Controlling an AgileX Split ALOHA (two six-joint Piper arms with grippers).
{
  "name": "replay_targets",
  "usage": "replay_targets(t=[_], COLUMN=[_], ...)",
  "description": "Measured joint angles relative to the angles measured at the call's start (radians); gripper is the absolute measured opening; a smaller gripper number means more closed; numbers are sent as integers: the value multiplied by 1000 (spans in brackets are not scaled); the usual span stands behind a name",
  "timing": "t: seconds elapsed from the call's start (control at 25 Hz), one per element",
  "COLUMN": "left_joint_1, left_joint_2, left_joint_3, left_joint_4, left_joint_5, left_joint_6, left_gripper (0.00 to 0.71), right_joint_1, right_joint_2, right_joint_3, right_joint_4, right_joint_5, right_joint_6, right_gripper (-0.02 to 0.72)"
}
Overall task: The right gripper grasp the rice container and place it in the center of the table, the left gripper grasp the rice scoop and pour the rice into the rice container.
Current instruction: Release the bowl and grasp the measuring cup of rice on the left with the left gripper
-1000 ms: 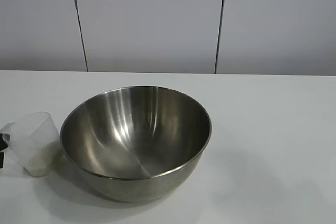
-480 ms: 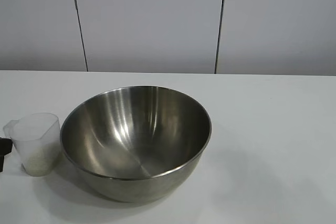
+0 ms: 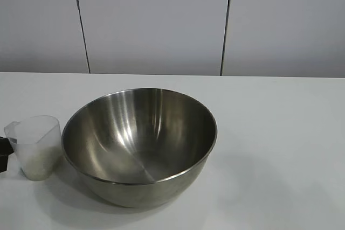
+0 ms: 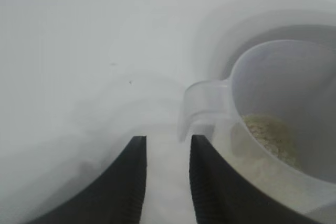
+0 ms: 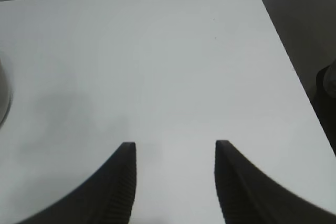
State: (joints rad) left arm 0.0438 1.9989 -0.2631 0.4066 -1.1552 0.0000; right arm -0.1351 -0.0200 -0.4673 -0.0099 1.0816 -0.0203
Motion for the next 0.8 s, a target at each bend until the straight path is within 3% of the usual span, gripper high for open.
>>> replay_targets(t=[0.68, 0.8], left_joint_1=[0, 0], left_joint_2=[0, 0], left_joint_3=[-59, -59], left_joint_4=[2, 2], left_joint_5=[1, 1], left_joint_6=[0, 0], left_gripper=[211, 101], right_joint_1=[0, 0], right_joint_2=[0, 0], right_joint_3=[0, 0], right_joint_4=[0, 0], right_joint_5=[0, 0], right_joint_6=[0, 0], right_gripper=[317, 317])
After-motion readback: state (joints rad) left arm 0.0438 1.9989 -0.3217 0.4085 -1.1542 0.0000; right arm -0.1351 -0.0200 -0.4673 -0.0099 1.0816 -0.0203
